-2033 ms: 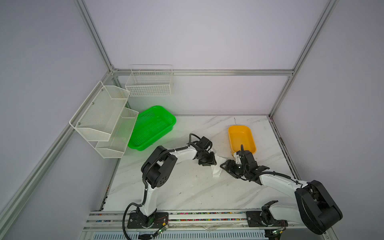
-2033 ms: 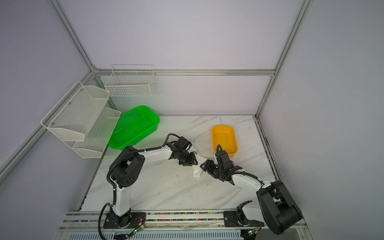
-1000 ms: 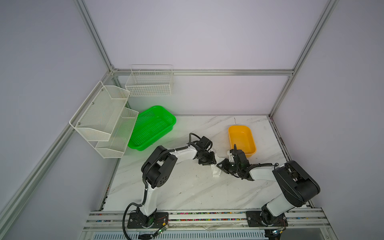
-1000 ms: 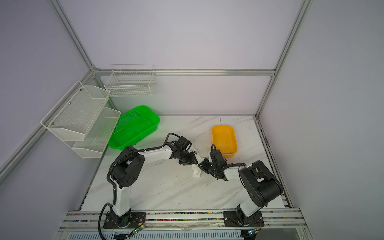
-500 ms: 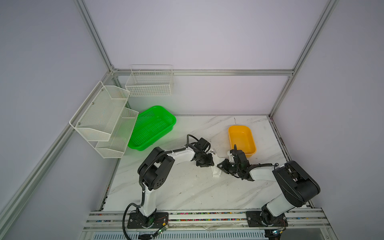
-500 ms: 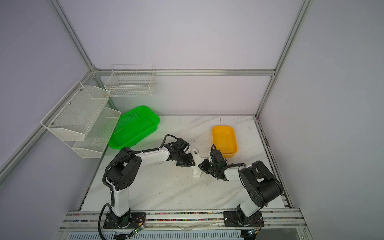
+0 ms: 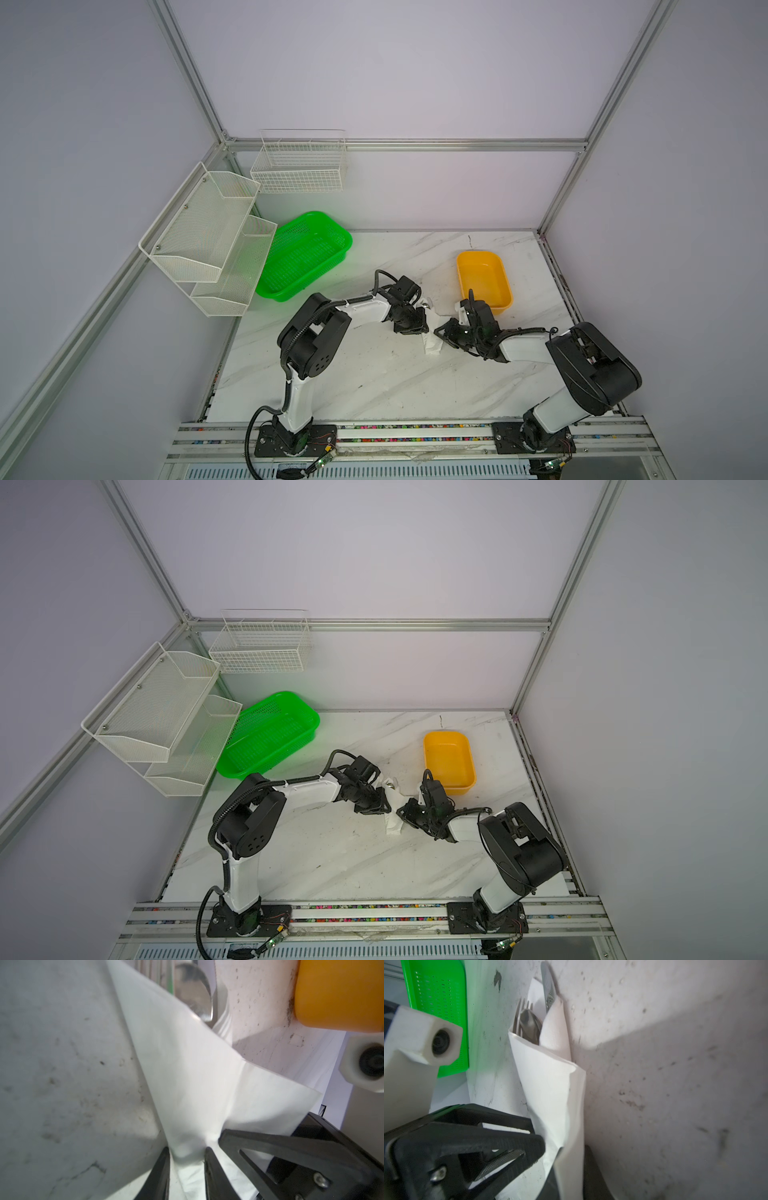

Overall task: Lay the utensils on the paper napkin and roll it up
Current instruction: 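Close the right gripper on the napkin cone beside the left gripper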

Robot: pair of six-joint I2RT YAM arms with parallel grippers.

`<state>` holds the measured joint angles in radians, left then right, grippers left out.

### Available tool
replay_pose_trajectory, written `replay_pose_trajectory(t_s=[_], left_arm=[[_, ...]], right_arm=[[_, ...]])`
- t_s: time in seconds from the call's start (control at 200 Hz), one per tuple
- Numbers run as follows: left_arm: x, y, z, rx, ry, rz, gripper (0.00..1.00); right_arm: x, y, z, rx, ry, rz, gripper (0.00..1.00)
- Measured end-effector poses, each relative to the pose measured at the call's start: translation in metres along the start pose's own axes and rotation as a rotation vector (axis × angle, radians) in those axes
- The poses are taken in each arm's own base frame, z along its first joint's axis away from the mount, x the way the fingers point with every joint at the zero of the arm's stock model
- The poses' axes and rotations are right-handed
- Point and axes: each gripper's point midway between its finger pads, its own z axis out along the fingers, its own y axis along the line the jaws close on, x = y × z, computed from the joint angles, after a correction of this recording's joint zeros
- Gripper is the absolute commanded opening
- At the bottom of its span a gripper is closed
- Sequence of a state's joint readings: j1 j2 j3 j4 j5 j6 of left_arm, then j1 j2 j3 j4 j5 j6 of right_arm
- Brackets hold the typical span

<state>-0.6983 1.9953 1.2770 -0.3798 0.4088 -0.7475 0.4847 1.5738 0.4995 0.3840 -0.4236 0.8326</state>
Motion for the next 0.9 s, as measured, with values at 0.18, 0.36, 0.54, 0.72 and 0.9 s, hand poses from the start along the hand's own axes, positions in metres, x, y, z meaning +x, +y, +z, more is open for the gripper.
replay_pose_trajectory(t_s=[0.18,0.36,0.54,0.72,0.9], left_arm=[[0.0003,-0.0011,0.0022,0.009,0.004,0.010,0.26],[-0.0005,-0.0046,0.0050,0.024,0.011,0.014,0.25],[-0.0008,-0.0057,0.0057,0.027,0.013,0.015,0.25],[-0.0008,-0.0058,0.0059,0.027,0.015,0.014,0.25],[-0.0012,-0.0052,0.0055,0.022,0.014,0.012,0.25]], right_arm=[[-0.0006,0.0013,-0.0010,-0.004,-0.001,-0.005,0.28],[-0.0022,0.0053,0.0004,-0.017,0.002,-0.017,0.34],[-0.0034,0.0080,0.0027,-0.027,0.006,-0.028,0.35],[-0.0042,0.0079,0.0050,-0.037,0.008,-0.041,0.32],[-0.0078,0.0091,0.0087,-0.060,0.002,-0.056,0.30]])
